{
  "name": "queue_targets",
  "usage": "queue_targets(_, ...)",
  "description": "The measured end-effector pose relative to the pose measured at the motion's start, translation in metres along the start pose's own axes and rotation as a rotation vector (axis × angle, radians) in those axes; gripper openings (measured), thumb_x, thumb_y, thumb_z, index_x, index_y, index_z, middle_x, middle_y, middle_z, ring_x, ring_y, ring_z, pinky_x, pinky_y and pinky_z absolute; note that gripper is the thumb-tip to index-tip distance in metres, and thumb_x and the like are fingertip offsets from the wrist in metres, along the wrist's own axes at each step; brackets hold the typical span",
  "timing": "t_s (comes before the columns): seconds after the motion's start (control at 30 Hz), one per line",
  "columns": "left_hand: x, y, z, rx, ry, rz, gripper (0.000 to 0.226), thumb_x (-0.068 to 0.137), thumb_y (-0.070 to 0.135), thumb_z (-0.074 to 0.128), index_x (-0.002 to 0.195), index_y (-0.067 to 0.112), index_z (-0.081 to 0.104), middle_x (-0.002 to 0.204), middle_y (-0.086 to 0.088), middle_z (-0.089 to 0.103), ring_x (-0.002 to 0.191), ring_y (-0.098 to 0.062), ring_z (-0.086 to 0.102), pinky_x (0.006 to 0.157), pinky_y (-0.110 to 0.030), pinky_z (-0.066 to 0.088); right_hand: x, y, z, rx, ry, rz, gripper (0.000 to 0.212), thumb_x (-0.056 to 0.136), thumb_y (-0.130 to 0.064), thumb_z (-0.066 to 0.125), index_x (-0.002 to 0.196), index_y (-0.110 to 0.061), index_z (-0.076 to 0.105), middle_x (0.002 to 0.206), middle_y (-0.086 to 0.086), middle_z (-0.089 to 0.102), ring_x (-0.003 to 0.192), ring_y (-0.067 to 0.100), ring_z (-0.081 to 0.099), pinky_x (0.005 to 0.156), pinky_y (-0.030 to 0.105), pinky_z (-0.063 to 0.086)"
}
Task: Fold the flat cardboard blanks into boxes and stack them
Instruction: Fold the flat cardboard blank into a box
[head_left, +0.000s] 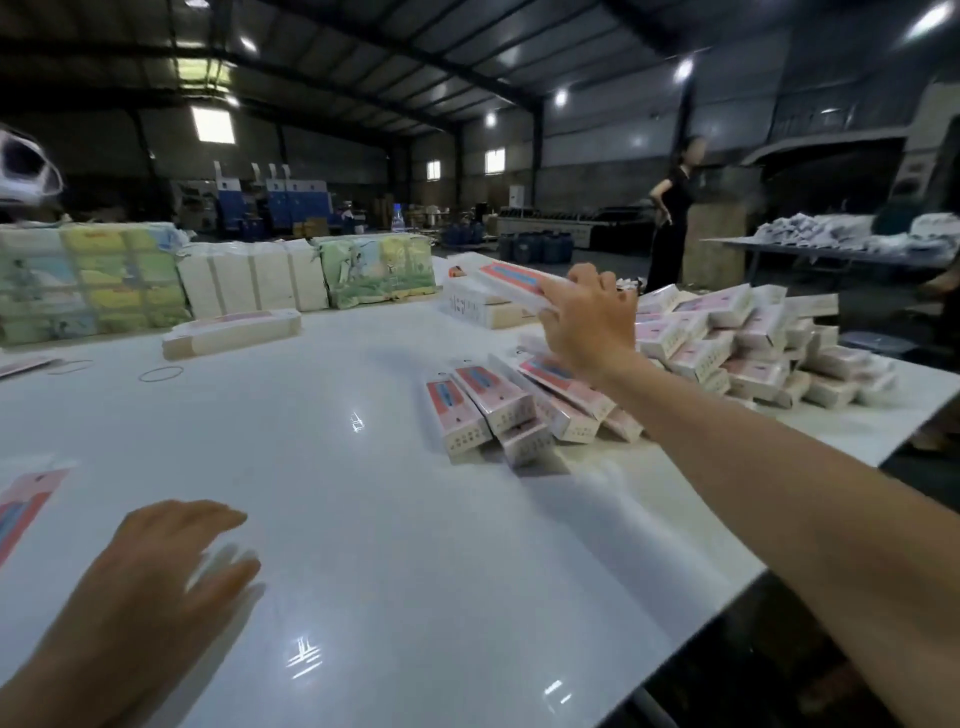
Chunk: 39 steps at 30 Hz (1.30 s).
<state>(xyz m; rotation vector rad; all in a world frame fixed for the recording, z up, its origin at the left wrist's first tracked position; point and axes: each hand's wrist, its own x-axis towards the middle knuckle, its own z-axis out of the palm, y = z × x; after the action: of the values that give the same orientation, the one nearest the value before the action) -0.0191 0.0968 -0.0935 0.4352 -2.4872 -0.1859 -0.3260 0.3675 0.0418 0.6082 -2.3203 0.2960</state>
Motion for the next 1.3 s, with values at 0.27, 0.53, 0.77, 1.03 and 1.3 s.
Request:
queue_targets(0.27,0.0,0.022,-0.012,-0.117,-0.033,0.004,0.042,0.068,0.053,0.05,0.082,0.02,0.072,0.084,0.015,0.058,0.084,-0.021,0.057,0.075,-0.035,0.04,0.006,0.073,0.02,-0.177,-0.311,0.331,0.04,0.096,-0.033,0.035,0.134,-0.028,0.048,0.142,0.015,0.039,0.125,0.035,0.035,0.102,0.052,0.029)
queue_targets(0.53,-0.001,0.034,-0.017,-0.119,-0.116,-0.08,0.028,0.088,0.037,0.058,0.11,0.022,0.065,0.114,0.012,0.059,0.109,-0.01,0.048,0.092,-0.022,0.035,-0.024,-0.045,-0.016,0.326,0.089,-0.103,0.031,0.09,-0.018,0.056,0.119,-0.012,0.065,0.126,0.013,0.06,0.116,0.034,0.048,0.098,0.048,0.036)
queue_targets(0.77,-0.002,0.043,-0.03,-0.077,-0.255,-0.147,0.031,0.089,0.037,0.051,0.109,0.017,0.064,0.118,0.003,0.058,0.112,-0.017,0.046,0.095,-0.031,0.037,-0.107,-0.151,-0.002,0.57,-0.24,-0.398,0.021,0.089,-0.018,0.06,0.104,-0.019,0.073,0.115,0.002,0.067,0.109,0.026,0.056,0.093,0.037,0.042)
queue_targets(1.03,-0.002,0.044,-0.031,-0.076,-0.273,-0.188,0.035,0.09,0.036,0.053,0.12,0.02,0.061,0.128,0.001,0.055,0.12,-0.018,0.043,0.097,-0.034,0.036,-0.137,-0.154,0.029,0.492,-0.482,-0.458,0.023,0.093,-0.024,0.053,0.108,-0.025,0.07,0.115,-0.008,0.061,0.103,0.016,0.052,0.083,0.029,0.042)
queue_targets(1.3,0.033,-0.057,-0.108,0.116,-0.182,-0.485,0.028,0.089,0.031,0.052,0.112,0.019,0.063,0.118,0.0,0.06,0.103,-0.019,0.054,0.08,-0.031,0.045,-0.137,-0.155,0.044,0.519,-0.469,-0.393,0.016,0.08,-0.008,0.068,0.091,-0.017,0.076,0.099,0.002,0.067,0.092,0.032,0.059,0.082,0.046,0.048)
